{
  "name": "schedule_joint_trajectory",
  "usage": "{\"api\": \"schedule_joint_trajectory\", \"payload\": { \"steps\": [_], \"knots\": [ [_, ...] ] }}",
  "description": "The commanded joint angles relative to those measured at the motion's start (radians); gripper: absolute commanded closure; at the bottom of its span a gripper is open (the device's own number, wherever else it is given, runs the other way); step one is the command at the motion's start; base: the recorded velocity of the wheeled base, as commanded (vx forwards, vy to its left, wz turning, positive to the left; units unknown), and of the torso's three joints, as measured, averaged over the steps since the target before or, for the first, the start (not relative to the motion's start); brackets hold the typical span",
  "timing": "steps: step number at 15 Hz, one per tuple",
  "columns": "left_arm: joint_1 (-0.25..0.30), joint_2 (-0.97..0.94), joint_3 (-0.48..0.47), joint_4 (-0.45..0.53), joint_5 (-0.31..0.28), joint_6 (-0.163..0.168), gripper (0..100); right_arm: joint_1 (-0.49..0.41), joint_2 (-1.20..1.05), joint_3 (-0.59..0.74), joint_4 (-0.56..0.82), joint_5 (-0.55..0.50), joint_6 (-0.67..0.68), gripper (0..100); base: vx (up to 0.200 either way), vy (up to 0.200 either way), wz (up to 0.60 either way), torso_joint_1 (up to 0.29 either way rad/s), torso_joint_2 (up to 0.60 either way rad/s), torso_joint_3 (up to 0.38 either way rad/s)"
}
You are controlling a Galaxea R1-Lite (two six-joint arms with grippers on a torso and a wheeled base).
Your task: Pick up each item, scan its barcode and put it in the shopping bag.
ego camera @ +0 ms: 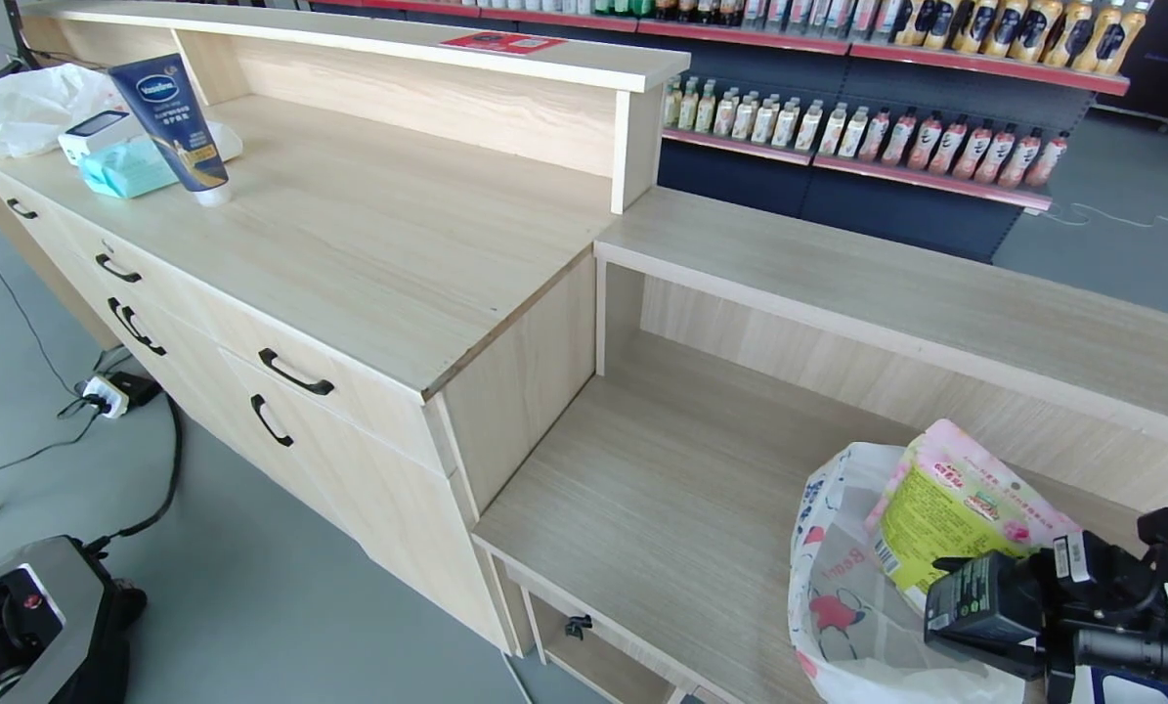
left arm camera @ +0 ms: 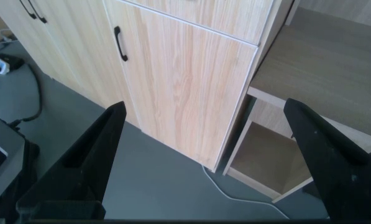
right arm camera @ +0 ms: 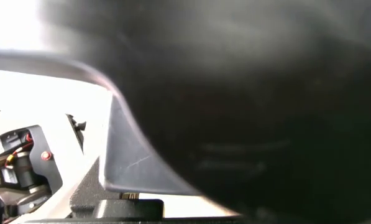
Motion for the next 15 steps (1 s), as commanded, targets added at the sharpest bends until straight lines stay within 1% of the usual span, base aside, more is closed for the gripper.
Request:
{"api": "schedule_joint_trajectory", "payload": {
  "steps": [1,8,10,15],
  "knots": [
    [0.0,0.0,0.0,0.0,0.0,0.0,0,-0.017,0.051,-0.002,0.01,0.003,-0.013,100,0.0,0.0,0.0,0.0,0.0,0.0],
    [0.0,0.0,0.0,0.0,0.0,0.0,0,-0.019,0.137,-0.026,0.009,0.015,-0.083,100,0.0,0.0,0.0,0.0,0.0,0.0],
    [0.0,0.0,0.0,0.0,0.0,0.0,0,-0.019,0.172,-0.056,0.007,0.021,-0.114,100,0.0,0.0,0.0,0.0,0.0,0.0],
    [0.0,0.0,0.0,0.0,0.0,0.0,0,-0.014,0.209,-0.082,0.006,0.021,-0.121,100,0.0,0.0,0.0,0.0,0.0,0.0]
  ]
}}
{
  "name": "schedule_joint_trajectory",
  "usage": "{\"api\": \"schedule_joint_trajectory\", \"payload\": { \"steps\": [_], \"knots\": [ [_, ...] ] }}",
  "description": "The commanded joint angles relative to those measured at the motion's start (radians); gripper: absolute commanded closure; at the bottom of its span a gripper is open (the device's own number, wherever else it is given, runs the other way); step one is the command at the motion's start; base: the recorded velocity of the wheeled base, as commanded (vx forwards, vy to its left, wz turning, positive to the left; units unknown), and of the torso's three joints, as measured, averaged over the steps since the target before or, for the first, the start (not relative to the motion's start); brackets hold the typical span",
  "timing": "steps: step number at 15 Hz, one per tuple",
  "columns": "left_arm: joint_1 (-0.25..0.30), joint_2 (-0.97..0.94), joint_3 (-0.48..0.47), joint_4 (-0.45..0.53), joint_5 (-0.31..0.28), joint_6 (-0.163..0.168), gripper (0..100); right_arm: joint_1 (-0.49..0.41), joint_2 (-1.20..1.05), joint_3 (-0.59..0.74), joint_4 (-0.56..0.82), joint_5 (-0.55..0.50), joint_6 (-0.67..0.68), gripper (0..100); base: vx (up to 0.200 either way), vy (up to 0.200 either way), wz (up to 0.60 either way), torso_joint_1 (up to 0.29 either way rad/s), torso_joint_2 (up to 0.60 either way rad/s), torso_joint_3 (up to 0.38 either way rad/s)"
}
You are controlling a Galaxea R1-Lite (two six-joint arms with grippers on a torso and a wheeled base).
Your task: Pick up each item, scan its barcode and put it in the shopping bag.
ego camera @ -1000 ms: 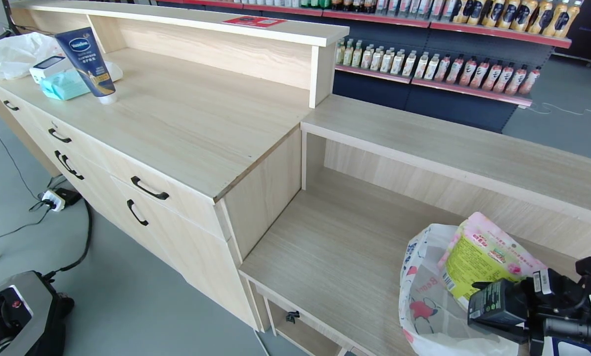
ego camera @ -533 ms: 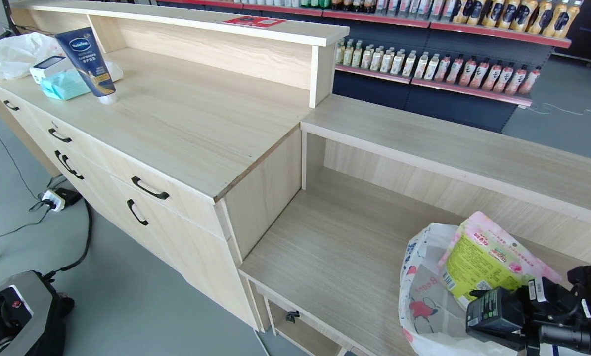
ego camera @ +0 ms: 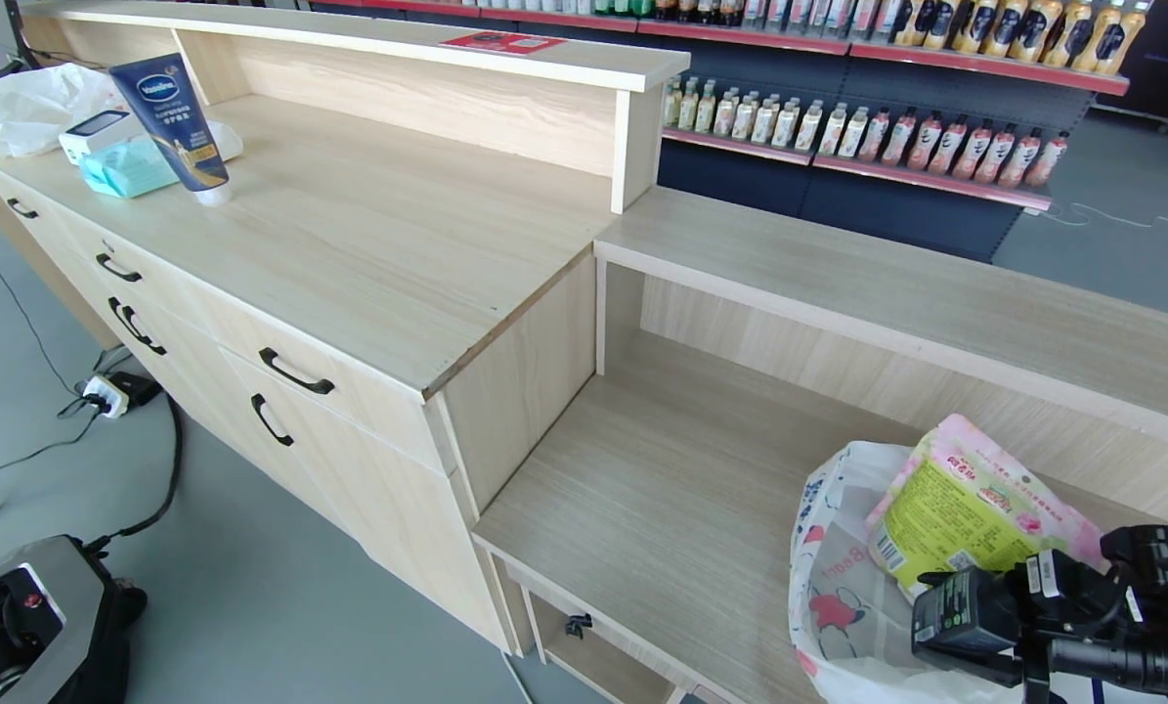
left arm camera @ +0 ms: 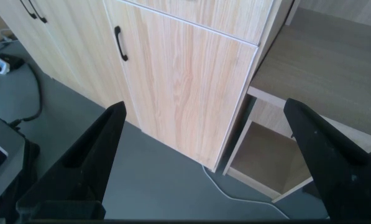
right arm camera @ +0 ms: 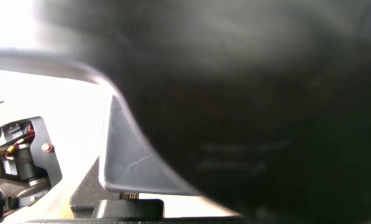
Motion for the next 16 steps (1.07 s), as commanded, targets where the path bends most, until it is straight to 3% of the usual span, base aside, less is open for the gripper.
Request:
{"api": "schedule_joint_trajectory", "payload": {
  "steps": [1,16],
  "knots": [
    [0.0,0.0,0.0,0.0,0.0,0.0,0,0.001,0.02,-0.006,-0.002,0.0,-0.004,100,0.0,0.0,0.0,0.0,0.0,0.0],
    [0.0,0.0,0.0,0.0,0.0,0.0,0,0.012,0.102,-0.026,-0.051,-0.015,-0.059,100,0.0,0.0,0.0,0.0,0.0,0.0]
  ]
}}
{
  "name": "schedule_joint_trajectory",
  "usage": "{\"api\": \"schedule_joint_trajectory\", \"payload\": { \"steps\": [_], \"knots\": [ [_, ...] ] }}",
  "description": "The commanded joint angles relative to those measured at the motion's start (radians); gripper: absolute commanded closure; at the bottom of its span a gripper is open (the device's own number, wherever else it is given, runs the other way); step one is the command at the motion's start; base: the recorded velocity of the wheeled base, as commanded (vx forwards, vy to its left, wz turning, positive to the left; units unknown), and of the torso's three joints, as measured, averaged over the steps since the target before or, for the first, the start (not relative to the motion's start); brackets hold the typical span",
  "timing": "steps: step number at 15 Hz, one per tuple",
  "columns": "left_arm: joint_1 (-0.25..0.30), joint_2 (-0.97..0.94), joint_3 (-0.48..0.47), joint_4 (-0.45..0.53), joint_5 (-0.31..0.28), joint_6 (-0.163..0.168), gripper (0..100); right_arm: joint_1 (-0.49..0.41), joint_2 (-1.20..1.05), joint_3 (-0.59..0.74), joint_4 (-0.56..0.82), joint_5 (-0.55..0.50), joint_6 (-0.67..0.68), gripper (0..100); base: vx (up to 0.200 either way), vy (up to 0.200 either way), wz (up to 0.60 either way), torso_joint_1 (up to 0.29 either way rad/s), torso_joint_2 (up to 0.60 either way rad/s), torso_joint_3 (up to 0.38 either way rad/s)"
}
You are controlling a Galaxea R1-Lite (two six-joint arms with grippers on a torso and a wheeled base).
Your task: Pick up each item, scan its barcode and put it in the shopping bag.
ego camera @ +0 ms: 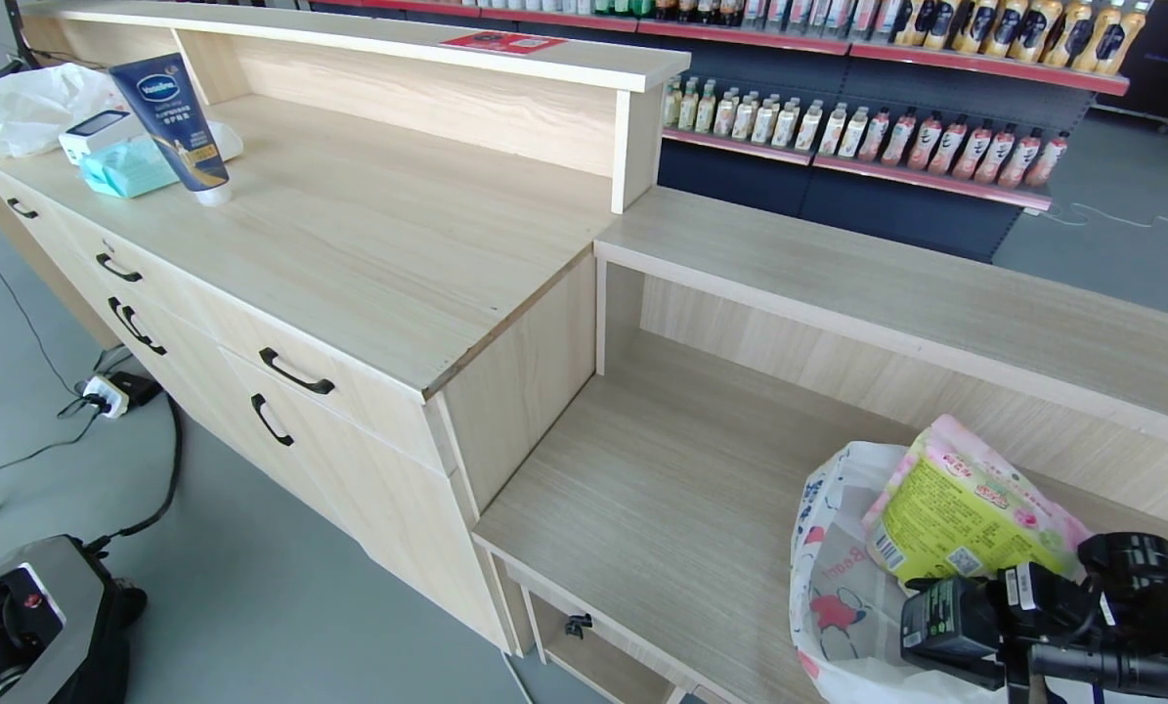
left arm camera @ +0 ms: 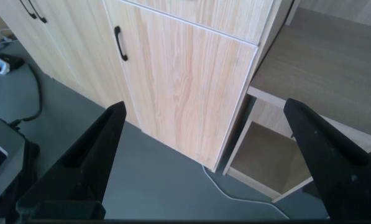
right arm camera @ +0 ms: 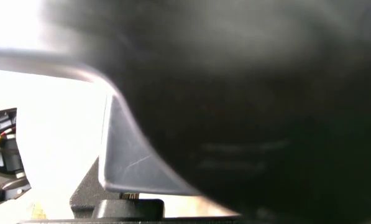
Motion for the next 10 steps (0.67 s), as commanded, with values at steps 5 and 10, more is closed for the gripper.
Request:
{"api": "schedule_joint_trajectory", "payload": {
  "steps": [5,10],
  "knots": [
    [0.0,0.0,0.0,0.0,0.0,0.0,0,-0.002,0.018,0.0,0.0,-0.002,-0.006,100,0.0,0.0,0.0,0.0,0.0,0.0],
    [0.0,0.0,0.0,0.0,0.0,0.0,0,0.0,0.015,0.0,0.004,-0.003,-0.004,0,0.0,0.0,0.0,0.0,0.0,0.0]
  ]
}}
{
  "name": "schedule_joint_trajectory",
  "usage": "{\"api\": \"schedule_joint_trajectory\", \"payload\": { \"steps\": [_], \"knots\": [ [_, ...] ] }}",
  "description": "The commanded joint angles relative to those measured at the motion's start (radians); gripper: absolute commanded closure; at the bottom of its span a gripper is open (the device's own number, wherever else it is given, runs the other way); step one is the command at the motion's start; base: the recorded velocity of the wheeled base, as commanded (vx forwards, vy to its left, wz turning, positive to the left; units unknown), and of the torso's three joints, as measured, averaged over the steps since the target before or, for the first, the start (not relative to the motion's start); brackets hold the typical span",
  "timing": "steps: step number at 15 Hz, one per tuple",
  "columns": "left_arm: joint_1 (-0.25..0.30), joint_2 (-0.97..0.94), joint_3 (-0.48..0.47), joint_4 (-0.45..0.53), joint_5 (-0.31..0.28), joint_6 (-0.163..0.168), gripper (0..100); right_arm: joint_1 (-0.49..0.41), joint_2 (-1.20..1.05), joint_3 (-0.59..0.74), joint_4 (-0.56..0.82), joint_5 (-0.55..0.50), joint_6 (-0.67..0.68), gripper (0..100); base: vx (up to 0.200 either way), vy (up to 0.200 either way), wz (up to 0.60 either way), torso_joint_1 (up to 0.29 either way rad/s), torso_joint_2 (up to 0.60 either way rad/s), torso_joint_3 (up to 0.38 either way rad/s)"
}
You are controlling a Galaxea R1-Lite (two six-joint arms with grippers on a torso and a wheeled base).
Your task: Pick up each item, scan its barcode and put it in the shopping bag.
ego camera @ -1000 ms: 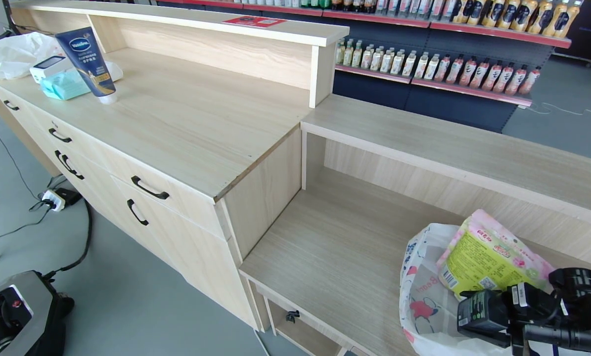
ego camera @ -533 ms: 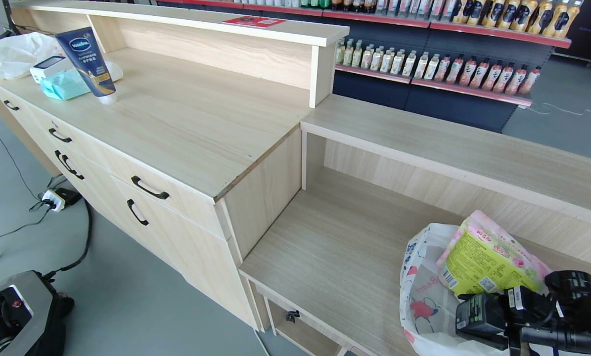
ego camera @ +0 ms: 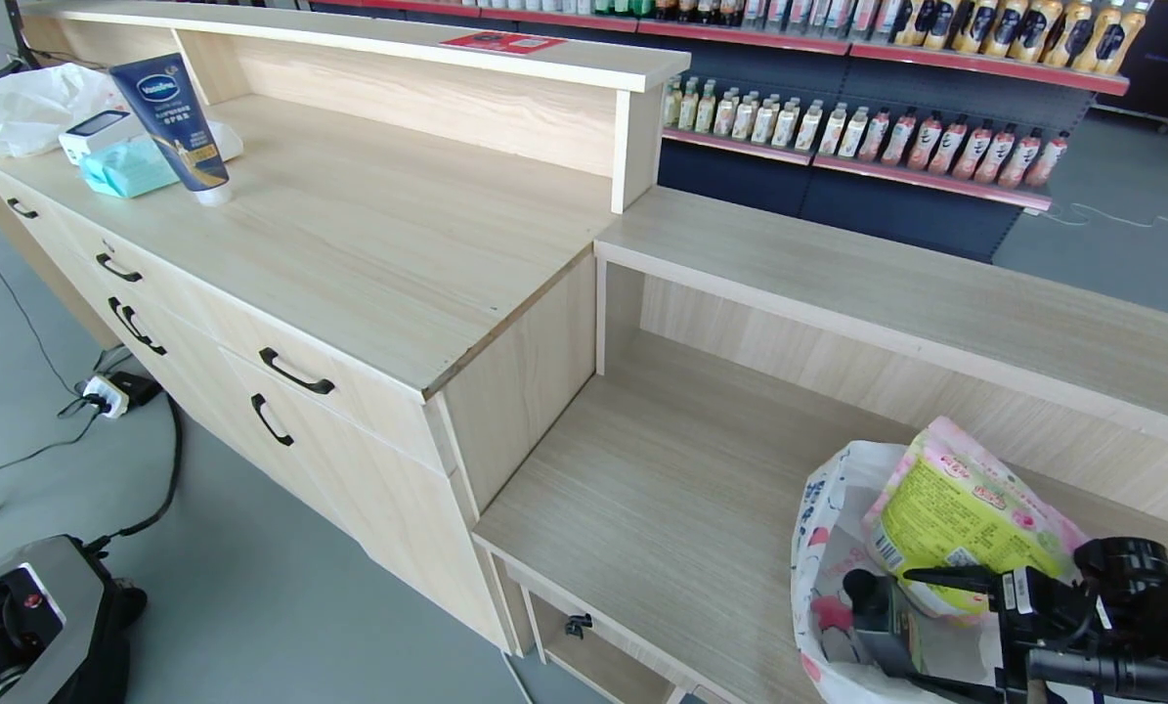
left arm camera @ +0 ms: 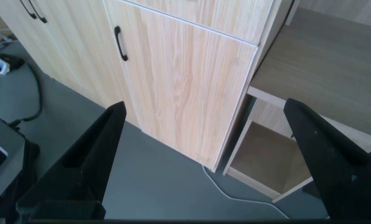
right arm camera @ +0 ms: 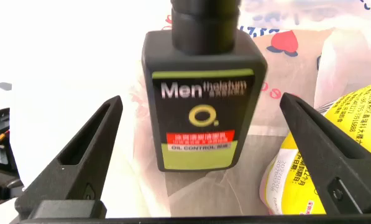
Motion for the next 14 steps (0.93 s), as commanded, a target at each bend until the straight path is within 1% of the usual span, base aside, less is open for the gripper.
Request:
{"api": "schedule_joint_trajectory", "payload": {
  "steps": [1,7,10,11,13,14],
  "knots": [
    [0.0,0.0,0.0,0.0,0.0,0.0,0,0.003,-0.019,0.0,0.001,0.0,0.004,0,0.0,0.0,0.0,0.0,0.0,0.0],
    [0.0,0.0,0.0,0.0,0.0,0.0,0,0.004,-0.118,-0.019,0.004,0.01,0.076,0,0.0,0.0,0.0,0.0,0.0,0.0],
    [0.0,0.0,0.0,0.0,0.0,0.0,0,0.012,-0.242,-0.029,0.003,0.01,0.149,0,0.0,0.0,0.0,0.0,0.0,0.0],
    [0.0,0.0,0.0,0.0,0.0,0.0,0,0.036,-0.352,-0.026,0.004,0.01,0.237,0,0.0,0.0,0.0,0.0,0.0,0.0],
    [0.0,0.0,0.0,0.0,0.0,0.0,0,0.076,-0.492,-0.014,0.006,0.01,0.366,0,0.0,0.0,0.0,0.0,0.0,0.0],
    [0.0,0.0,0.0,0.0,0.0,0.0,0,0.118,-0.608,0.0,0.004,0.01,0.513,0,0.0,0.0,0.0,0.0,0.0,0.0]
  ]
}}
